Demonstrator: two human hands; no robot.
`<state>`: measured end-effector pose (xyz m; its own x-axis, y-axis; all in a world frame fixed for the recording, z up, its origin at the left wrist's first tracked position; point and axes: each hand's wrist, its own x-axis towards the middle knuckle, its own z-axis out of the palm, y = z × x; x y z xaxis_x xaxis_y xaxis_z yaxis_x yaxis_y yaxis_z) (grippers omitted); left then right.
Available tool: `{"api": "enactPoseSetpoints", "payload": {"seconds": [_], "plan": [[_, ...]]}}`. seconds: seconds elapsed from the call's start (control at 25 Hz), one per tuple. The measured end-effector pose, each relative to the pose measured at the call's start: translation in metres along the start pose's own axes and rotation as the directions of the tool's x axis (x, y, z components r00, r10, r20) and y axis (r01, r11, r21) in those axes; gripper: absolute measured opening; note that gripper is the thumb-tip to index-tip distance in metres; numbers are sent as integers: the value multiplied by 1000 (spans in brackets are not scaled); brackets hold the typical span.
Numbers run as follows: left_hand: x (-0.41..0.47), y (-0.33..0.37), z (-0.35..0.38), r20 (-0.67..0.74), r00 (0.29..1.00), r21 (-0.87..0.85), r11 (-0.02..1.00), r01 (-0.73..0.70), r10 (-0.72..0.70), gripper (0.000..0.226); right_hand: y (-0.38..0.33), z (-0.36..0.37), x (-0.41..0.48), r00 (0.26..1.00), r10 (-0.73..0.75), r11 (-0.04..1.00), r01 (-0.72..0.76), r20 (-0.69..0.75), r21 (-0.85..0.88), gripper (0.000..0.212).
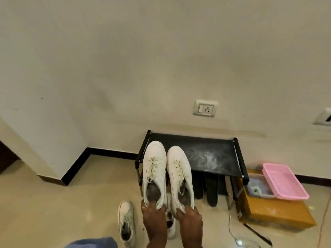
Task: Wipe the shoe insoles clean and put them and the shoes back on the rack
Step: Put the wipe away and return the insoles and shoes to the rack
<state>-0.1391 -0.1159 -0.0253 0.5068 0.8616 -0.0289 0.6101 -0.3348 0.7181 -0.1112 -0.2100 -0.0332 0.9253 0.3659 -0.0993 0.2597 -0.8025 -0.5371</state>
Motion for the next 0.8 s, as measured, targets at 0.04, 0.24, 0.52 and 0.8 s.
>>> {"api": "enactPoseSetpoints", "payload": {"seconds": [0.04,0.24,0.52,0.8], "plan": [[12,2,5,-8,1000,-22,1000,-18,18,38,-13,-2,17,999,45,999,-45,3,23,28],[84,38,-6,29,989,-91,985,146,-144,33,-54,-16,88,992,98,994,-93,-79,56,15],[170,59,18,67,996,-71,996,61,-57,33,-76,12,176,987,156,984,-159,40,80,29],[188,48,39,112,986,34,992,121,-124,40,-81,35,197,976,218,970,-217,1,107,27]]}}
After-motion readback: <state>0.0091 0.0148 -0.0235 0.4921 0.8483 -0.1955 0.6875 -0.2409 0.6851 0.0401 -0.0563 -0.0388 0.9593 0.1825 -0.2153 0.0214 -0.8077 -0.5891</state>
